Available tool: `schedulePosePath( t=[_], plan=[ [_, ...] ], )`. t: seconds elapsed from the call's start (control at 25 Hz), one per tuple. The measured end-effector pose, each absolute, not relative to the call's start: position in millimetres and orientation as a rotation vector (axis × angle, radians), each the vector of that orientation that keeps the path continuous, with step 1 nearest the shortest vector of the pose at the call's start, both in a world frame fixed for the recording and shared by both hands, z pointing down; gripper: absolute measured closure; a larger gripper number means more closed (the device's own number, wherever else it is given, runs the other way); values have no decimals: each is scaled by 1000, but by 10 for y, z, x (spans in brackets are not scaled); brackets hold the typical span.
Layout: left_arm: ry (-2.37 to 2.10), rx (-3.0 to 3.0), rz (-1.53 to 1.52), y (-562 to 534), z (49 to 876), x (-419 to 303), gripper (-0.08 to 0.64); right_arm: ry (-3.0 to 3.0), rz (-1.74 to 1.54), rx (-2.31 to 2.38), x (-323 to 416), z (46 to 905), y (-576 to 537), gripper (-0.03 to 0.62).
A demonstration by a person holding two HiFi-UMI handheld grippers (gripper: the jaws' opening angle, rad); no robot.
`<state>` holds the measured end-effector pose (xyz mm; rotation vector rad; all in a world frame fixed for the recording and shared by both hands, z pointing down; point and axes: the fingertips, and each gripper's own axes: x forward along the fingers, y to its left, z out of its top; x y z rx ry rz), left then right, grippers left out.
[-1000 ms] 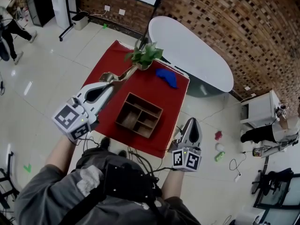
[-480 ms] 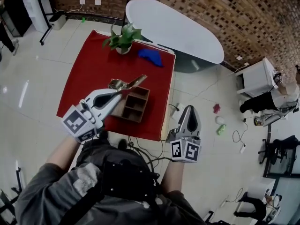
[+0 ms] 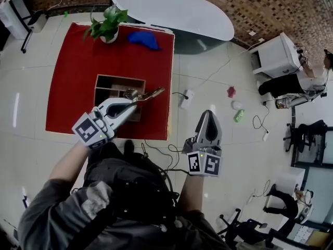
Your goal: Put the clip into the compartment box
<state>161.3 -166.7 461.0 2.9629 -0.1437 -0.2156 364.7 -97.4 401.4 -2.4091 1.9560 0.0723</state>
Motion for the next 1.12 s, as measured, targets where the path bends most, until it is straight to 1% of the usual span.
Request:
schedulePosePath(
  t=[0.16,0.36,0.56,0.64,0.68,0.72,0.76,0.84,1.04,1.08,1.12],
  plan=[
    [-97,2967,-177,-1716,4911,1689,537,1953,75,-2430,3725,4106,-1050,592],
    [-87,3025,-25,-1722,5334,1699,535,1952,60,-2409,3726,4242,-1226,592],
    [-80,3106,151,-1626,5549,1646,533,1966,34,-2403,3689,4306,-1260,592],
    [-86,3108,172,-1619,5579,1619,515,1968,29,-2398,3666,4308,-1274,592],
    [-93,3105,163,-1624,5569,1602,500,1970,29,-2392,3650,4304,-1284,592],
    [-104,3097,143,-1633,5541,1584,447,1973,29,-2388,3636,4295,-1292,592],
    [-118,3088,121,-1643,5499,1564,424,1975,29,-2384,3624,4283,-1296,592],
    [-151,3075,82,-1661,5389,1513,402,1979,29,-2379,3602,4256,-1295,592],
    [-349,2986,-90,-1909,4910,1238,402,1984,47,-2347,3484,4163,-1383,592],
    [-403,2969,-139,-1992,4767,1153,419,1980,59,-2329,3451,4110,-1409,592],
    [-453,2961,-188,-2067,4615,1067,454,1972,76,-2309,3417,4042,-1432,592]
  ],
)
